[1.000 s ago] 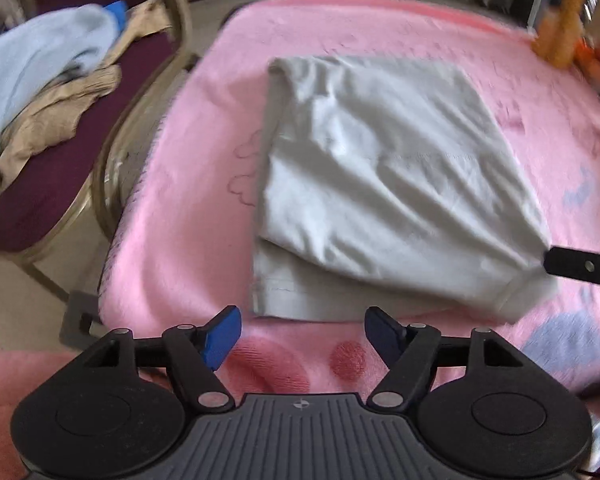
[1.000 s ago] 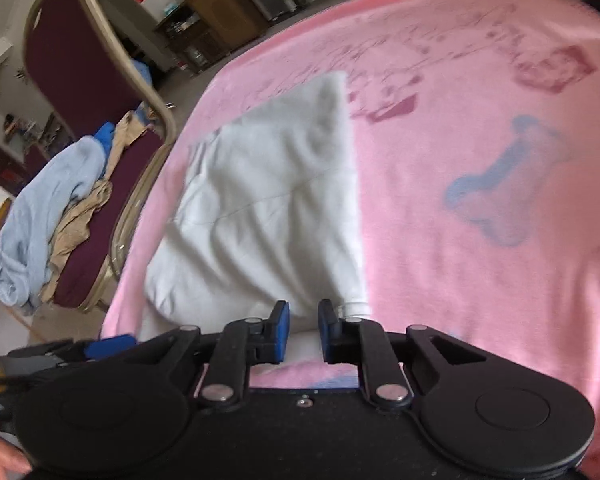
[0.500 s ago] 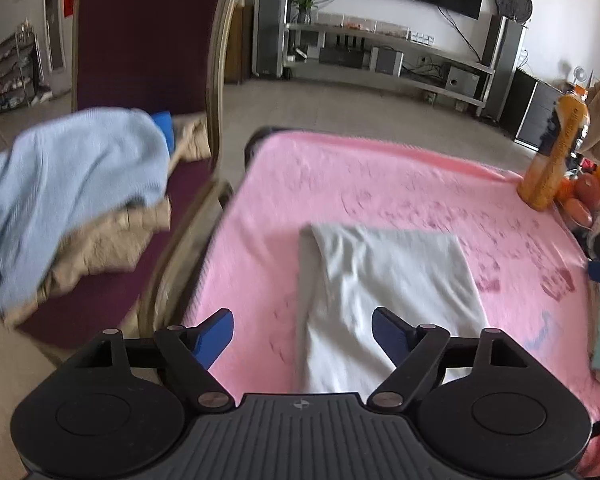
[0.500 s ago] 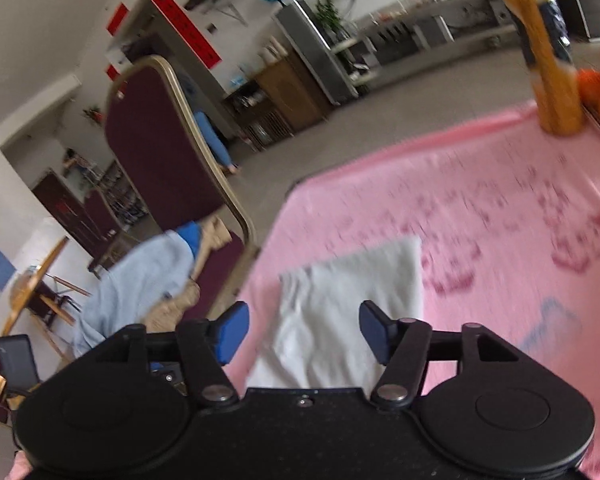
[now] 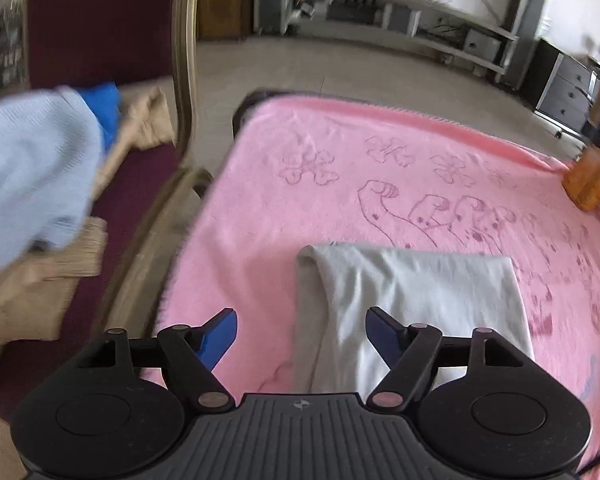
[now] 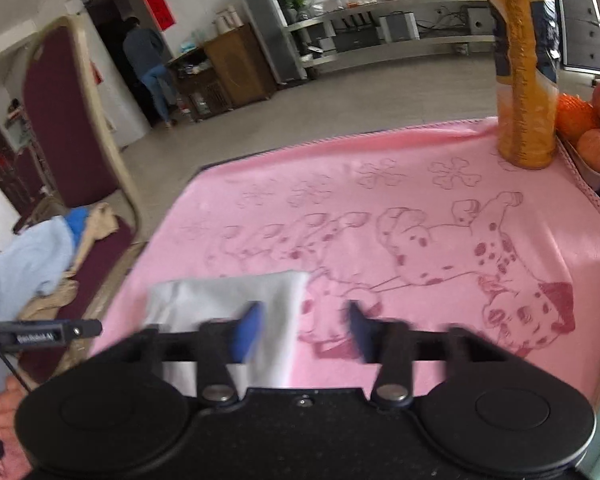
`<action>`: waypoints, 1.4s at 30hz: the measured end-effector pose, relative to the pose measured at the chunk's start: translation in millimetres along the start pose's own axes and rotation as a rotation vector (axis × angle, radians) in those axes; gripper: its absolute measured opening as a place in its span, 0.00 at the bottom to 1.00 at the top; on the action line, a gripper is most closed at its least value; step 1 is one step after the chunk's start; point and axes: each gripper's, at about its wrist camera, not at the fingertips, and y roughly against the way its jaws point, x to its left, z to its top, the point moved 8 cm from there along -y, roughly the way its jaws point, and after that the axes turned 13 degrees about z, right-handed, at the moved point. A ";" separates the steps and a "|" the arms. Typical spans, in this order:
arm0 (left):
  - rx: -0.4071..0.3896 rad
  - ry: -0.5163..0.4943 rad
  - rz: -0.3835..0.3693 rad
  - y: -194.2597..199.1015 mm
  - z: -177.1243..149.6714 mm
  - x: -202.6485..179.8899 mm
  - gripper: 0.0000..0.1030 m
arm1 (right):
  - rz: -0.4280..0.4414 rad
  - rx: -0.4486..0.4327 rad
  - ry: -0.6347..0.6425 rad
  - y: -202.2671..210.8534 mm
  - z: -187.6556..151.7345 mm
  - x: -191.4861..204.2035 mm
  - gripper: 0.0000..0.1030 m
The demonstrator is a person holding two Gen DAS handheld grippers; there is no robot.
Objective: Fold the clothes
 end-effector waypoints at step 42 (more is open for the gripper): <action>-0.145 0.099 -0.037 69.5 -22.9 17.7 0.56 | 0.487 -0.102 -0.452 38.1 7.3 24.3 0.61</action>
